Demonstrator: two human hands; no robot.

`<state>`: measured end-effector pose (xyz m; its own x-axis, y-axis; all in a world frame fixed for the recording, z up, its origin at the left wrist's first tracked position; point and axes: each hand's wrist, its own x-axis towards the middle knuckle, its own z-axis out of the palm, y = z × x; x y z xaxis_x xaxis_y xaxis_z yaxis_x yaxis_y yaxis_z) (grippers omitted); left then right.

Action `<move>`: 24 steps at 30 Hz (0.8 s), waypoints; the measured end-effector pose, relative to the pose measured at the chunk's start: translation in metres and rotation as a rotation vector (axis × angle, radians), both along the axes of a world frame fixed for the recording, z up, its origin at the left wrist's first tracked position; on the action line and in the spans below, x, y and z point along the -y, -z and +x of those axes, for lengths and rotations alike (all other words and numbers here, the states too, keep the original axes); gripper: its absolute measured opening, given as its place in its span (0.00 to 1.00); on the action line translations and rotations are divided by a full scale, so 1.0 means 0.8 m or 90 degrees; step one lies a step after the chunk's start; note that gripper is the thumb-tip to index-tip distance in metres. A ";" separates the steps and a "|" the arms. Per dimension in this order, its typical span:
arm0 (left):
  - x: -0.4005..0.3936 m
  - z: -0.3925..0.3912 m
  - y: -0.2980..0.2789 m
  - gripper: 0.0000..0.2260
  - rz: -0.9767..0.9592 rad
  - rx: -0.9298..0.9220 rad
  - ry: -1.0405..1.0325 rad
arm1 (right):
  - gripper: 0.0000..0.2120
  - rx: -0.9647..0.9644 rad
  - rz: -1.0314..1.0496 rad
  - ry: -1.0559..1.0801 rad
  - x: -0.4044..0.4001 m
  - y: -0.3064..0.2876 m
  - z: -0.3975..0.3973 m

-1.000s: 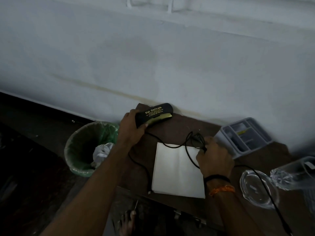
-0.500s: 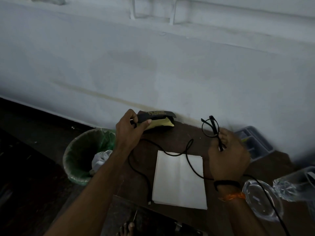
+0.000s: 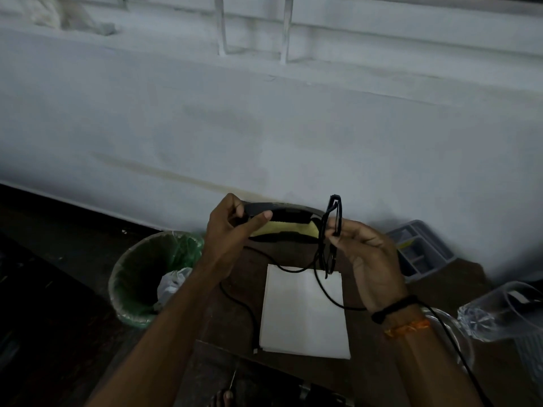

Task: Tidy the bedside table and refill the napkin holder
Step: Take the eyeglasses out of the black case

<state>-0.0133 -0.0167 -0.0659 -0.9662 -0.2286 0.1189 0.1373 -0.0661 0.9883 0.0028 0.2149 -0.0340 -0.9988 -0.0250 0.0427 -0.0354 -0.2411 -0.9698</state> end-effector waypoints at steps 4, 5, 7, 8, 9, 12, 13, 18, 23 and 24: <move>-0.008 0.006 -0.010 0.19 0.085 0.010 0.038 | 0.13 0.023 -0.052 -0.008 -0.003 0.003 -0.001; -0.011 0.008 -0.012 0.19 0.095 0.011 0.045 | 0.14 0.034 -0.074 -0.018 -0.003 0.003 -0.002; -0.017 0.012 -0.014 0.18 0.088 0.008 0.044 | 0.16 0.048 -0.096 -0.038 -0.003 0.002 -0.002; -0.020 0.014 -0.015 0.18 0.081 0.005 0.039 | 0.18 0.050 -0.097 -0.042 -0.002 0.002 -0.002; -0.022 0.016 -0.016 0.18 0.077 0.004 0.037 | 0.18 0.056 -0.099 -0.042 -0.001 0.003 -0.002; -0.024 0.025 -0.019 0.17 0.088 -0.010 0.067 | 0.12 0.086 -0.119 -0.029 0.000 0.003 -0.001; -0.023 0.029 -0.018 0.16 0.088 -0.013 0.080 | 0.11 0.095 -0.121 -0.027 -0.001 0.003 -0.001; -0.012 0.042 -0.012 0.21 0.053 -0.014 0.118 | 0.12 0.122 -0.102 -0.070 -0.005 -0.001 0.003; -0.003 0.040 -0.012 0.33 0.019 0.008 0.148 | 0.14 0.158 -0.092 -0.075 -0.010 -0.009 0.001; -0.002 0.038 -0.011 0.34 0.020 0.014 0.160 | 0.14 0.162 -0.095 -0.073 -0.013 -0.011 0.001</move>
